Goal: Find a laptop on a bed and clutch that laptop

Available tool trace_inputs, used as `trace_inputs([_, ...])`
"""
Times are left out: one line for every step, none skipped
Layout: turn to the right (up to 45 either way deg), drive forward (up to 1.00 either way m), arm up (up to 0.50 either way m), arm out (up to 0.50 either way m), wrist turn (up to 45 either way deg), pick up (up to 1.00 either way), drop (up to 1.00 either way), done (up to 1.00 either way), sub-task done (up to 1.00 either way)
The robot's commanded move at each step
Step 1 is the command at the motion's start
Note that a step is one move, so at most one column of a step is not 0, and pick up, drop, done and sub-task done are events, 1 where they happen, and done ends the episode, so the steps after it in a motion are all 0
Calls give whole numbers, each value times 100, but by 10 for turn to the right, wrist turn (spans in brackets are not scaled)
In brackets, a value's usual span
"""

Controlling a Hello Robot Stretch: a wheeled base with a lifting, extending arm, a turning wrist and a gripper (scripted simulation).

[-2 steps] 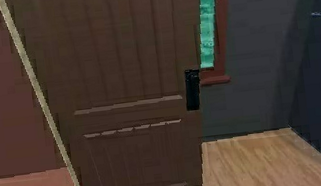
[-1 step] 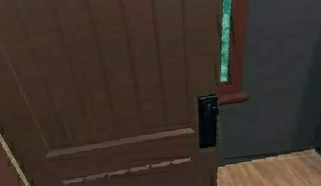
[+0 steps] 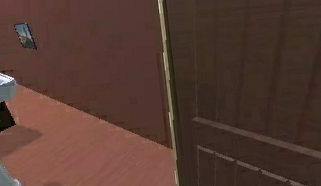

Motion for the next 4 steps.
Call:
trace_inputs([-180,0,0,0,0,0,0,0,0])
trace_inputs([0,60,0,0,0,0,0,0,0])
trace_inputs([-330,0,0,0,0,0,0,0,0])
trace_inputs([0,15,0,0,0,0,0,0,0])
